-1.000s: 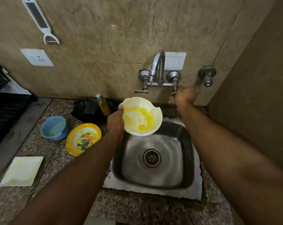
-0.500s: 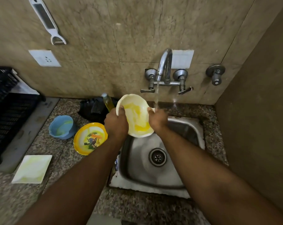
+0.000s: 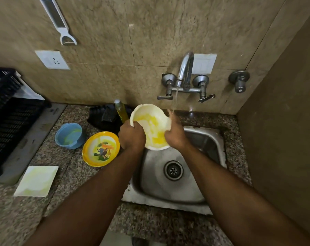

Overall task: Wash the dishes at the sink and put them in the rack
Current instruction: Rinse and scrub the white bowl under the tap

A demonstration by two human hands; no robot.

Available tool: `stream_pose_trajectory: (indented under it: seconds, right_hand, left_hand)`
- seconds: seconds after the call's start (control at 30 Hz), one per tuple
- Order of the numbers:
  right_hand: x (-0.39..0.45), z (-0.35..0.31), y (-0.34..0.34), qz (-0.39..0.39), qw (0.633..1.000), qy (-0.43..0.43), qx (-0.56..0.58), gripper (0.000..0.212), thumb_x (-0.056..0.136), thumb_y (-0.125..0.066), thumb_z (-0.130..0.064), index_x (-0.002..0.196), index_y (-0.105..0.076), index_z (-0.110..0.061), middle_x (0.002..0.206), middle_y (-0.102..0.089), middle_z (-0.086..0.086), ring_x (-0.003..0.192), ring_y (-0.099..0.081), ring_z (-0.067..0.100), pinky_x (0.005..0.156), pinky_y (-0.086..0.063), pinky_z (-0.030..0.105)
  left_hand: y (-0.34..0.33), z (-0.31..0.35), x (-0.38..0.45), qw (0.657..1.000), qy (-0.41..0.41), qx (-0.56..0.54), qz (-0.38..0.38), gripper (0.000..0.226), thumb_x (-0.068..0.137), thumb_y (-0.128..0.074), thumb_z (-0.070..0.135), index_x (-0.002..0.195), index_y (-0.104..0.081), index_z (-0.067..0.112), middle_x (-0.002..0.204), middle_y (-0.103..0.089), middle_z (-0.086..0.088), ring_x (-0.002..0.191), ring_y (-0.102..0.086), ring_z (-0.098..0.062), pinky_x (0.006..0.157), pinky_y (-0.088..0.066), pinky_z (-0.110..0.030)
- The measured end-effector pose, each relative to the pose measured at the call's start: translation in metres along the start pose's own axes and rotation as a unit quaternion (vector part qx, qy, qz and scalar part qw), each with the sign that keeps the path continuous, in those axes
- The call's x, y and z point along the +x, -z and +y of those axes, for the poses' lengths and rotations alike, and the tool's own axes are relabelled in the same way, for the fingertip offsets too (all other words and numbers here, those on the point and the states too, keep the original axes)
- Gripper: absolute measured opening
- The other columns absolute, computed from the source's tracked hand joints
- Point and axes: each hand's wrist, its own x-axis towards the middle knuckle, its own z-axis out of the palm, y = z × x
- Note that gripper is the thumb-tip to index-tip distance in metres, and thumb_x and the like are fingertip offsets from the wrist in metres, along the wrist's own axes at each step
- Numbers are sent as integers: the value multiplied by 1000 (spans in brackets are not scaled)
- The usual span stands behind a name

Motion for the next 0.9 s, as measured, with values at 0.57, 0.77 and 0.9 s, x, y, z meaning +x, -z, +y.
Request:
stream_pose_trajectory:
  seconds: [0.57, 0.77, 0.9]
  right_hand:
    - [4, 11, -13, 112, 977, -159, 86, 34, 95, -67, -31, 118, -70, -7, 115, -73, 17, 107, -68, 38, 91, -57, 43]
    - [1, 7, -12, 47, 978, -159, 126, 26, 92, -65, -14, 118, -64, -15, 118, -71, 13, 104, -67, 33, 90, -58, 44]
    - [-15, 11, -40, 62, 938, -199, 275, 42, 87, -62, -3, 126, -62, -19, 117, -71, 8, 105, -69, 30, 91, -60, 48]
  left_hand:
    - [-5, 2, 5, 978, 130, -92, -136, 65, 66, -71, 67, 107, -65, 17, 104, -69, -7, 95, -68, -36, 71, -61, -50]
    - [-9, -2, 24, 980, 156, -51, -109, 60, 89, -64, 53, 125, -65, 4, 120, -70, -18, 104, -67, -43, 81, -61, -54]
    - [-12, -4, 10, 994, 98, -41, -26, 44, 101, -56, 37, 123, -69, 1, 116, -71, -21, 107, -66, -45, 90, -56, -52]
